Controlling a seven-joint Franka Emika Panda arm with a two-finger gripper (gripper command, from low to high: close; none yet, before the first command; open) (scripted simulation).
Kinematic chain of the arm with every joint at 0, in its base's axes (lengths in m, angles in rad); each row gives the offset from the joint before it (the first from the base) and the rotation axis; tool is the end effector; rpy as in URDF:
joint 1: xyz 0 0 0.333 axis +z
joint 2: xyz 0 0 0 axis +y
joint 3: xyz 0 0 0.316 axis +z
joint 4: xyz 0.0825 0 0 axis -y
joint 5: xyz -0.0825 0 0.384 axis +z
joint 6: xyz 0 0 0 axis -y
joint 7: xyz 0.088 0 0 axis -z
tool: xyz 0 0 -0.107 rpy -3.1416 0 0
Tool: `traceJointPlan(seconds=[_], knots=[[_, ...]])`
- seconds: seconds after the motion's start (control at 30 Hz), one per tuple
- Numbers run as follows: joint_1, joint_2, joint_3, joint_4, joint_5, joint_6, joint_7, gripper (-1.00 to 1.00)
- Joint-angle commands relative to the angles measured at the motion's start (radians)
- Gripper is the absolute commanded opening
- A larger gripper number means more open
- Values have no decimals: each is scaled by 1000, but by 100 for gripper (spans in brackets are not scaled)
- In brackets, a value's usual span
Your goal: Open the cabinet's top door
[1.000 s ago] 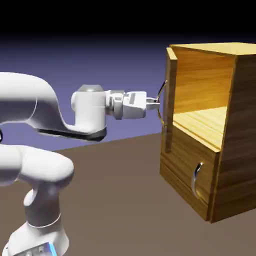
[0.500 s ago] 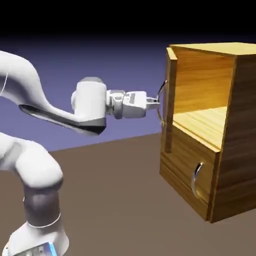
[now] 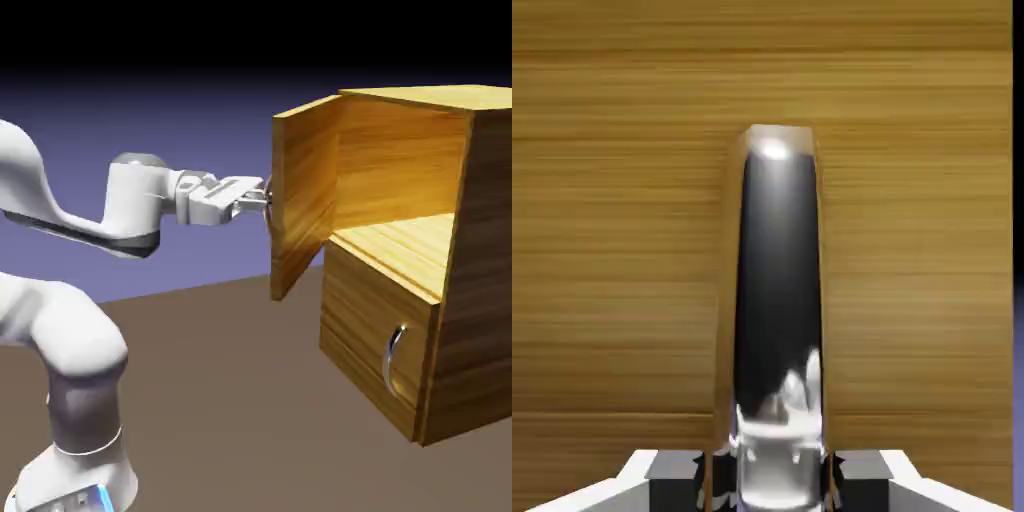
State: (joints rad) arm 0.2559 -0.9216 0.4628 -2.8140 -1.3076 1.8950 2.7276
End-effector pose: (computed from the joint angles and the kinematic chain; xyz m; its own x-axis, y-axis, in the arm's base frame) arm 0.2659 0.1443 0.4911 -0.5155 -0.4844 0.7068 -0.5133 -0.4859 -0.7074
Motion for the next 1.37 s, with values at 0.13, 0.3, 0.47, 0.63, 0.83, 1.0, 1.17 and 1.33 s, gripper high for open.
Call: traceJointPlan(seconds=[0.13,0.3,0.47,0.63,0.83,1.0,1.17,1.33], knots=[[-29,108,181,117,183,-218,10,-100],[-118,245,361,276,310,-434,43,-100],[-251,386,543,445,384,-634,91,-100],[-403,504,724,587,417,-793,141,-100],[-610,564,940,701,446,-898,171,-100],[-791,559,1111,778,476,-945,170,-100],[-972,547,1282,863,503,-998,171,-100],[-1153,488,1431,970,544,-1047,149,-100]])
